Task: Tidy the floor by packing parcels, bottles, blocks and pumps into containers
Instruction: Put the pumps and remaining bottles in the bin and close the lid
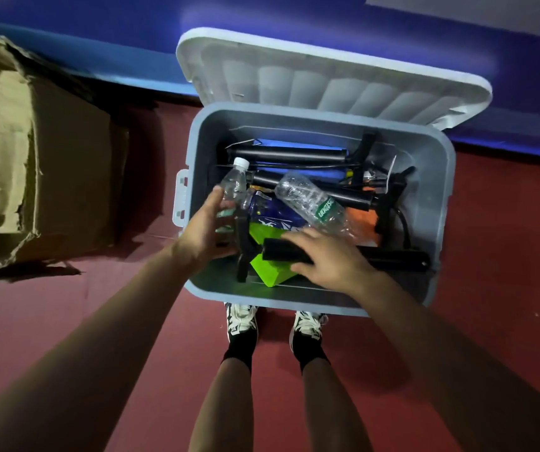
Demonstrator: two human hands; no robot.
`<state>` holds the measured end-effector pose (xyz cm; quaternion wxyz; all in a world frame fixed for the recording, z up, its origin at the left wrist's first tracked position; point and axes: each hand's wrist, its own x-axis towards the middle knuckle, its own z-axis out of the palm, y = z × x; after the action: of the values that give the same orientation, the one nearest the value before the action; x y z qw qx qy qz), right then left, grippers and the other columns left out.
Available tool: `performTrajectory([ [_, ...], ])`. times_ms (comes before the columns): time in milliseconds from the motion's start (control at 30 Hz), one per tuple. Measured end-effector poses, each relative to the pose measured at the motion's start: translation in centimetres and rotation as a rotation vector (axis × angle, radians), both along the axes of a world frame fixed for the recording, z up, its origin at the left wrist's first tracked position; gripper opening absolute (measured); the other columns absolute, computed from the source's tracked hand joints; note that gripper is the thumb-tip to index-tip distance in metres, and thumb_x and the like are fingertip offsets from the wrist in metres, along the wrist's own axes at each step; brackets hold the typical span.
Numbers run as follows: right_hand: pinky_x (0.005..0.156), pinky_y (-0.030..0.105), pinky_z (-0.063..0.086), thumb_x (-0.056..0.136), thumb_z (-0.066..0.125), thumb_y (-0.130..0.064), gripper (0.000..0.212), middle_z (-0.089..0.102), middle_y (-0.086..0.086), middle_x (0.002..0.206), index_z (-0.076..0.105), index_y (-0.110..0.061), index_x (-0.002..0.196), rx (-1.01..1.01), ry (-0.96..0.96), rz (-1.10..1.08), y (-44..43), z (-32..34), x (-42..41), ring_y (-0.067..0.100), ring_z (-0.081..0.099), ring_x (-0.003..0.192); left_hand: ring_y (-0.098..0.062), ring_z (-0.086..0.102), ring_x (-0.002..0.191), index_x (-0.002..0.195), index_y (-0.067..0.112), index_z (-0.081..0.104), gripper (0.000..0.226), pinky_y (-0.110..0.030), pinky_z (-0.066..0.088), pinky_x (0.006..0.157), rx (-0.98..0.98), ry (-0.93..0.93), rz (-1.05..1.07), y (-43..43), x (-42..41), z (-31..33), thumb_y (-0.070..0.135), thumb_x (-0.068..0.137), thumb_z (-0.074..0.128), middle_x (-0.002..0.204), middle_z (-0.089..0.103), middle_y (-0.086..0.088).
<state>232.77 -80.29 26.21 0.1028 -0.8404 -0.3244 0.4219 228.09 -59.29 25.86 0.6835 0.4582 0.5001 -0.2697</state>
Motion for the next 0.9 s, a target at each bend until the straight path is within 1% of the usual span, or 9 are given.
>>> performTrajectory([
  [67,0.107,0.038,0.032,0.093,0.055,-0.037,0.063,0.041,0.001,0.141,0.027,-0.026,0.148,-0.062,-0.005,0.07,1.7,-1.8,-0.5,0.022,0.038,0.131,-0.019,0.059,0.09,0.101,0.022,0.058,0.046,-0.036,0.041,0.088,0.007,0.063,-0.077,0.2,-1.5,-1.2,0.058,0.094,0.031,0.101,0.063,-0.002],
  [200,0.11,0.041,0.031,0.095,0.052,-0.017,0.067,0.026,0.01,0.15,0.016,-0.017,0.151,-0.257,0.04,-0.129,0.8,-5.7,-1.6,0.029,0.025,0.138,-0.021,0.053,0.095,0.126,0.015,0.051,0.033,-0.029,0.039,0.072,0.289,0.075,-0.29,0.0,-3.0,-3.1,0.03,0.096,0.046,0.109,0.057,-0.007],
  [267,0.11,0.042,0.032,0.092,0.048,-0.005,0.071,0.019,0.009,0.154,0.011,-0.019,0.152,-0.315,0.097,-0.123,-1.3,-6.4,-2.2,0.031,0.023,0.139,-0.022,0.052,0.09,0.115,0.019,0.057,0.022,-0.025,0.038,0.066,0.311,0.041,-0.377,-0.1,-3.1,-3.5,0.021,0.095,0.05,0.1,0.059,-0.008],
  [367,0.104,0.038,0.04,0.094,0.046,-0.01,0.055,0.033,0.006,0.148,0.031,-0.018,0.146,-0.199,0.099,-0.19,-4.1,-5.4,-1.1,0.028,0.04,0.131,-0.018,0.046,0.067,0.076,0.026,0.06,0.013,-0.022,0.032,0.051,0.366,-0.1,-0.494,-0.2,-1.6,-3.2,0.018,0.086,0.055,0.067,0.054,0.001],
  [467,0.089,0.037,0.047,0.093,0.047,-0.014,0.042,0.047,0.004,0.131,0.047,-0.021,0.134,-0.074,-0.101,-0.305,-5.6,-3.1,3.7,0.028,0.055,0.11,-0.021,0.054,0.081,0.097,0.019,0.062,0.012,-0.028,0.042,0.068,0.585,-0.188,-0.555,-0.1,2.4,-2.4,0.013,0.09,0.053,0.09,0.061,-0.008],
  [567,0.091,0.039,0.045,0.091,0.051,-0.013,0.049,0.044,0.009,0.136,0.041,-0.017,0.139,-0.052,-0.374,-0.398,-6.1,-1.1,10.7,0.03,0.05,0.117,-0.028,0.046,0.119,0.126,0.011,0.053,0.037,-0.032,0.037,0.098,0.936,-0.311,-0.796,0.7,8.1,-1.4,0.018,0.089,0.055,0.131,0.047,-0.012],
  [633,0.097,0.042,0.04,0.09,0.052,-0.013,0.054,0.042,0.012,0.138,0.037,-0.013,0.142,-0.054,-0.531,-0.467,-6.2,-0.2,14.8,0.032,0.043,0.124,-0.029,0.034,0.131,0.133,0.011,0.046,0.045,-0.04,0.033,0.105,1.089,-0.428,-0.905,0.8,11.9,-0.1,0.02,0.09,0.055,0.143,0.035,-0.009],
  [800,0.095,0.046,0.04,0.09,0.052,-0.016,0.044,0.042,0.016,0.131,0.044,-0.006,0.132,-0.129,-0.697,-0.457,-4.4,0.8,20.3,0.033,0.039,0.123,-0.029,0.032,0.133,0.138,0.012,0.037,0.054,-0.044,0.029,0.104,1.389,-0.617,-1.178,0.7,18.7,1.2,0.028,0.09,0.054,0.146,0.035,-0.008],
  [900,0.094,0.046,0.039,0.09,0.054,-0.013,0.037,0.047,0.019,0.126,0.049,-0.002,0.125,-0.093,-0.823,-0.414,-4.0,0.8,21.2,0.036,0.044,0.116,-0.033,0.038,0.126,0.136,0.011,0.041,0.05,-0.044,0.03,0.102,1.439,-0.584,-1.211,0.9,21.2,1.2,0.029,0.091,0.053,0.135,0.044,-0.014],
])
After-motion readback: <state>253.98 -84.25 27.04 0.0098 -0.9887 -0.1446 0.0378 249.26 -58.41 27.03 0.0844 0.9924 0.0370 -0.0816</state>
